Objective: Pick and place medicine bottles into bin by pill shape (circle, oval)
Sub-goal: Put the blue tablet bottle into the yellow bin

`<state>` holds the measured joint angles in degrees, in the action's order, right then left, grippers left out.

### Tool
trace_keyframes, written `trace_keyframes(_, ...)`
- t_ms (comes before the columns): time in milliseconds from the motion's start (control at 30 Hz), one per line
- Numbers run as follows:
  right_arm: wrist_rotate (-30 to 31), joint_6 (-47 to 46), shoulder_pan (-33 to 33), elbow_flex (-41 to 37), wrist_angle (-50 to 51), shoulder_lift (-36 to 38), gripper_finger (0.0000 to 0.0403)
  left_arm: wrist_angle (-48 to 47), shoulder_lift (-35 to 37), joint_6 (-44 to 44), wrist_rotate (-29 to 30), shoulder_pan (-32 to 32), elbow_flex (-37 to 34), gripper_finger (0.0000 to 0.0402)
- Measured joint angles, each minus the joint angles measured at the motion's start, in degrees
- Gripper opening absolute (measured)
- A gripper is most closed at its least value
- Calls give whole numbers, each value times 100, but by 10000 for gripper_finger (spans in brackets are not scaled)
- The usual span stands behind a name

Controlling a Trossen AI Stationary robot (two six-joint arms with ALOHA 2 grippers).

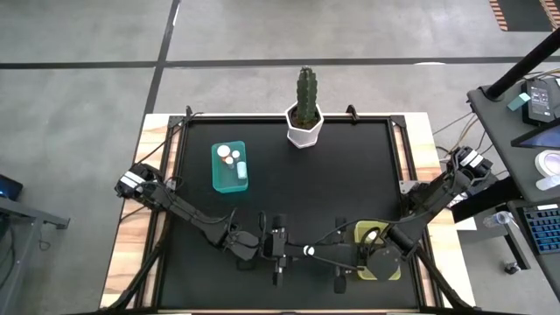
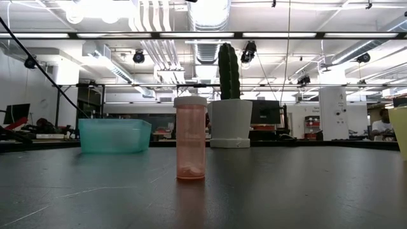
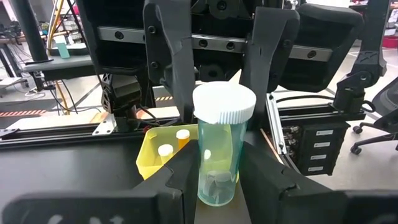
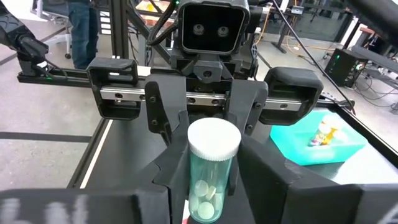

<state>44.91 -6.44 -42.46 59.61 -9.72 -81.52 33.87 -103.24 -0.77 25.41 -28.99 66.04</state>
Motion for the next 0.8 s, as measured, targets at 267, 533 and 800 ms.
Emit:
trace_keyframes(267, 2, -2, 0, -2, 0, -2, 113, 11, 0, -11, -2, 0, 0, 93)
trace_keyframes(533, 13, 0, 0, -2, 0, -2, 112, 13, 0, -33, -7, 0, 0, 126)
trace_keyframes(800, 20, 22, -2, -7, 10, 4, 113, -22, 0, -33, -26, -2, 0, 141)
